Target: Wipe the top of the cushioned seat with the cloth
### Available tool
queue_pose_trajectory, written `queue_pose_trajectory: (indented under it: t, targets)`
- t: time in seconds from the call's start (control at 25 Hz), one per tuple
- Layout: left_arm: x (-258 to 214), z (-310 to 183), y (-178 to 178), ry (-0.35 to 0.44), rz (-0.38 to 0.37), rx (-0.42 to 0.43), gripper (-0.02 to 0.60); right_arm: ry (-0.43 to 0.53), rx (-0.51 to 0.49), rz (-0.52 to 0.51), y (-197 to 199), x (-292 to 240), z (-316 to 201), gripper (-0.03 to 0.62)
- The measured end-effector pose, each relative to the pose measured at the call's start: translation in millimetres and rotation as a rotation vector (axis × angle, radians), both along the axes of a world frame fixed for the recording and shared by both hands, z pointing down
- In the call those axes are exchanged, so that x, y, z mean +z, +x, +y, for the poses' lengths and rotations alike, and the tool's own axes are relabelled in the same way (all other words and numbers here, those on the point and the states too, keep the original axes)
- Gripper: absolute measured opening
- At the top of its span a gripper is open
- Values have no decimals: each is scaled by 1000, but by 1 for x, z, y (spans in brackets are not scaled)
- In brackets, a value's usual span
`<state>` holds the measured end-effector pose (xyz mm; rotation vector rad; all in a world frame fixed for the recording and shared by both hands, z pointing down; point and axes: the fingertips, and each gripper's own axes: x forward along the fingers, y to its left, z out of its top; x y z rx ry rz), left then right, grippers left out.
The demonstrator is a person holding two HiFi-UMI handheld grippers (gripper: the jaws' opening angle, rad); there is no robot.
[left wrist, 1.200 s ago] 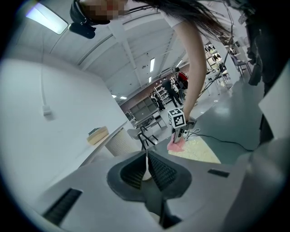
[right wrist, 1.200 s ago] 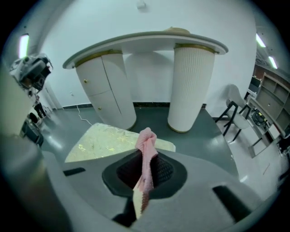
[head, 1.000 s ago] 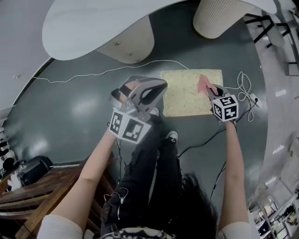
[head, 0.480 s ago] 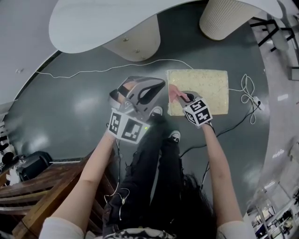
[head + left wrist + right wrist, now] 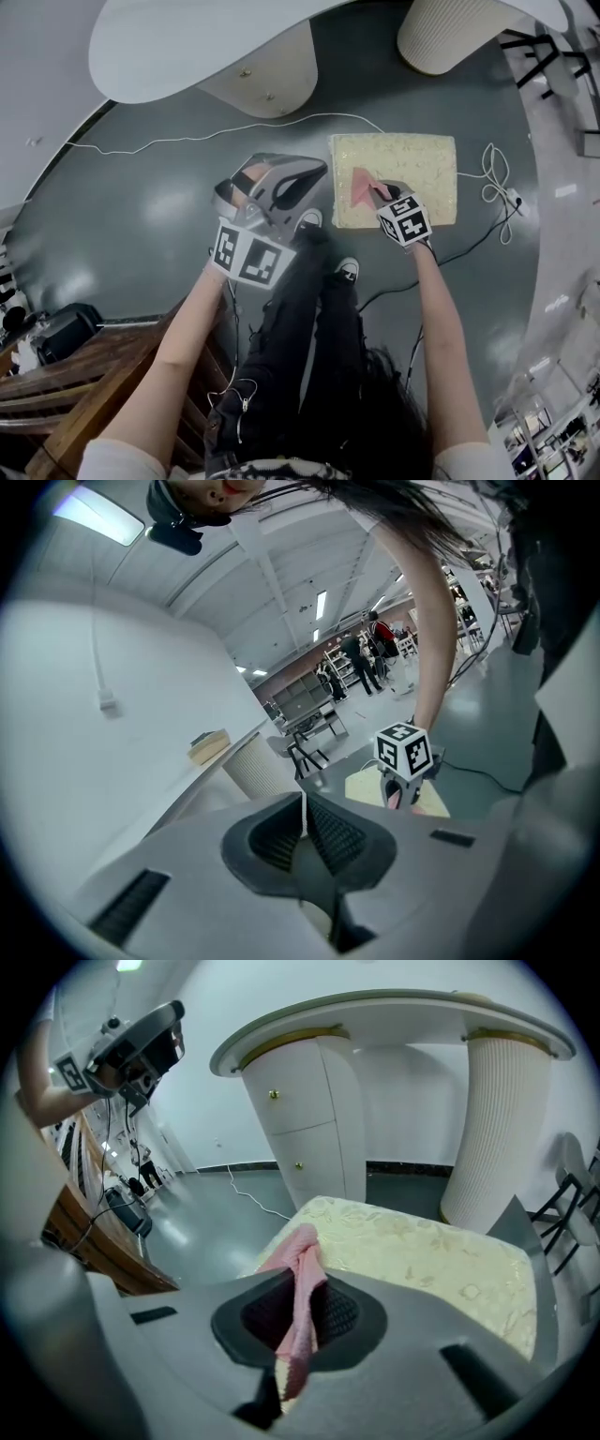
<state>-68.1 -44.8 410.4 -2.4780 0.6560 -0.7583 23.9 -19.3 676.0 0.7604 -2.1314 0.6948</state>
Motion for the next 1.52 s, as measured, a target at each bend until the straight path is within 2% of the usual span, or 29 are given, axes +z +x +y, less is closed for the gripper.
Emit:
queue_pose_trajectory:
  t: [0.52, 0.96, 1.12, 1.24, 1.32, 1.52]
  targets:
    - [3, -3, 61, -8, 13, 66, 12, 7, 235, 149, 167, 0, -24, 9]
    - [1, 3, 78, -3, -3, 83, 12, -33, 385, 241, 263, 5, -21, 9]
    - [2, 1, 78, -1, -7, 78, 12, -43, 394, 261, 275, 4, -16, 9]
    - [0, -2, 78, -2, 3, 63, 12, -16, 386, 224, 266, -8, -17, 9]
    - [-2, -3, 78, -2, 10, 54, 12, 15, 355, 168, 246, -22, -16, 9]
    - [-14, -2, 79, 5, 23, 42, 12, 70, 194, 53, 173, -53, 0, 9]
